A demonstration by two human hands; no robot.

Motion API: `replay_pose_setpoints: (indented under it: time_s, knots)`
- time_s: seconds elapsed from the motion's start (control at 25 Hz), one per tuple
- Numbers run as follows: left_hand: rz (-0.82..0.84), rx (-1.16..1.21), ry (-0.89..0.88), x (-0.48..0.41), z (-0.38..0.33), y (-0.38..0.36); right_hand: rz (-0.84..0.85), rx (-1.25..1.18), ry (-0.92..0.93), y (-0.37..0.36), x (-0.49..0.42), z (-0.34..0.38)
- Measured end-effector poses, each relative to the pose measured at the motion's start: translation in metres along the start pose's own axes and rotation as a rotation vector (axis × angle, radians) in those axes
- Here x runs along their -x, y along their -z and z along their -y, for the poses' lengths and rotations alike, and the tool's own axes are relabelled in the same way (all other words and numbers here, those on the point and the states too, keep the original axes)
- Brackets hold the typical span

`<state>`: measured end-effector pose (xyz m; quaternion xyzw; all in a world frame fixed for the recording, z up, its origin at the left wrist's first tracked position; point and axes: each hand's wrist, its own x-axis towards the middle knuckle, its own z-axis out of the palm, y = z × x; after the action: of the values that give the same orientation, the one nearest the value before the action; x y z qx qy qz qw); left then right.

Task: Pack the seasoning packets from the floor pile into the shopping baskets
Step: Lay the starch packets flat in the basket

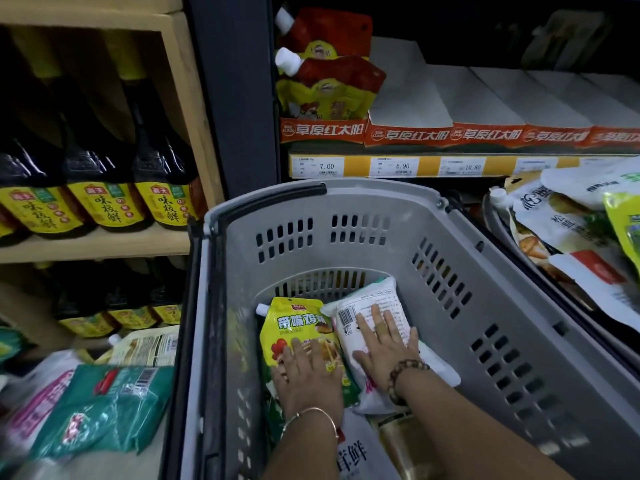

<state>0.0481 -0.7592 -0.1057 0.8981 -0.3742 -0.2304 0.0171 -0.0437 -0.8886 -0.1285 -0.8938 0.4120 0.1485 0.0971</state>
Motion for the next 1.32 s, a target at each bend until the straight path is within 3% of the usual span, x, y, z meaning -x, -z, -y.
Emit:
replay_pose_setpoints:
  time_s: [0.28,0.44,0.56,0.8,0.96,1.12,1.32]
  knots:
    - [0.079,-0.017,0.007,-0.005,-0.001,0.004,0.012,0.037,-0.034,-0.006,-0.012,0.007]
    - [0.149,-0.087,0.022,-0.01,-0.005,0.016,0.164,0.073,-0.021,0.02,-0.006,0.01]
    - [0.11,-0.041,0.043,-0.009,-0.012,0.036,0.211,0.058,-0.018,0.051,0.01,0.008]
    - [-0.191,0.152,-0.099,0.016,-0.042,0.127,-0.086,-0.174,-0.019,0.122,0.045,0.011]
    - [-0.407,0.189,-0.265,0.042,-0.024,0.197,-0.296,-0.167,0.053,0.179,0.058,0.046]
    - [-0.624,0.16,-0.343,0.06,0.052,0.241,-0.476,-0.216,0.233,0.223,0.067,0.114]
    - [-0.663,0.089,-0.216,0.063,0.185,0.244,-0.543,-0.167,0.537,0.228,0.062,0.236]
